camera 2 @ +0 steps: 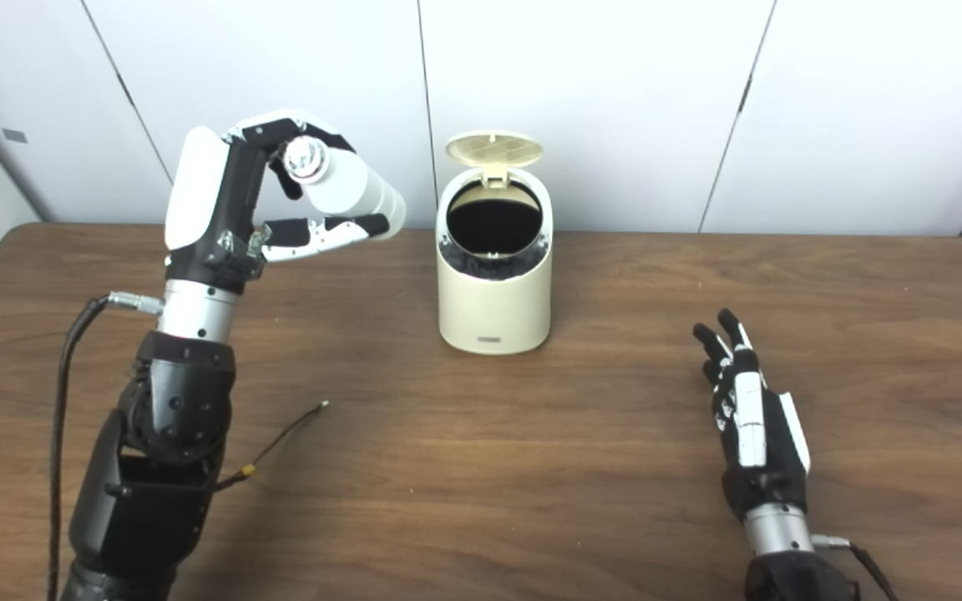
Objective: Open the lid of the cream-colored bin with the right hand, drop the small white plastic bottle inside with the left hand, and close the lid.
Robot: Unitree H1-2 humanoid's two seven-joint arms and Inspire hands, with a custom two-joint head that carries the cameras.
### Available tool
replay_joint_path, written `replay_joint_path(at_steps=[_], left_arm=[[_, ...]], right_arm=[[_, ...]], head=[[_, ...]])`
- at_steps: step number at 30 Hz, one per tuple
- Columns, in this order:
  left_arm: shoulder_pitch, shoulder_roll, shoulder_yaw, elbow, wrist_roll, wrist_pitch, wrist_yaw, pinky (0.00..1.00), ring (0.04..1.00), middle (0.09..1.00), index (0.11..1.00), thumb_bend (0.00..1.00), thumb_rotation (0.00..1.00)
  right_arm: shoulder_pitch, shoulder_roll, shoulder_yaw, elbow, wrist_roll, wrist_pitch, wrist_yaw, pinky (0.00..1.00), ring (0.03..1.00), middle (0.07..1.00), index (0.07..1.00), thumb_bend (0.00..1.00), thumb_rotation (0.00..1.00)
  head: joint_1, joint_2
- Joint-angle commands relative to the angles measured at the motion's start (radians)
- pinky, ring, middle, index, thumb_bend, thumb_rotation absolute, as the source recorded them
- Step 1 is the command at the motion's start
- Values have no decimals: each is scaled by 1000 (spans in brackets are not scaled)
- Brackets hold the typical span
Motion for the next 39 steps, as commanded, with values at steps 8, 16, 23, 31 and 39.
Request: replay_joint_path(at_steps=[8, 16, 23, 31, 39], left_arm=[[-83, -51, -33, 8, 54, -41, 25, 297, 380, 518, 496, 498, 0], [-108, -87, -50, 134, 33, -131, 59, 357, 403, 509, 492, 500, 0], [-135, -97, -71, 256, 69, -205, 114, 360, 398, 517, 491, 499, 0], [-148, -108, -72, 309, 66, -229, 137, 360, 394, 525, 490, 498, 0], [-166, -107, -75, 340, 75, -244, 163, 358, 393, 529, 487, 498, 0]], right_arm=[[-9, 19, 8, 53, -9, -35, -9, 1000, 974, 895, 958, 600, 977], [-17, 27, 13, 66, -16, -47, -10, 1000, 963, 898, 964, 618, 963], [-18, 40, 13, 59, -22, -43, -21, 1000, 958, 894, 960, 614, 939], [-21, 45, 16, 61, -20, -52, -15, 1000, 962, 896, 965, 611, 934], [-23, 45, 21, 71, -28, -61, -13, 1000, 967, 900, 969, 627, 942]], head=[[-9, -4], [-16, -8], [-18, -10], [-17, -17], [-22, -24]])
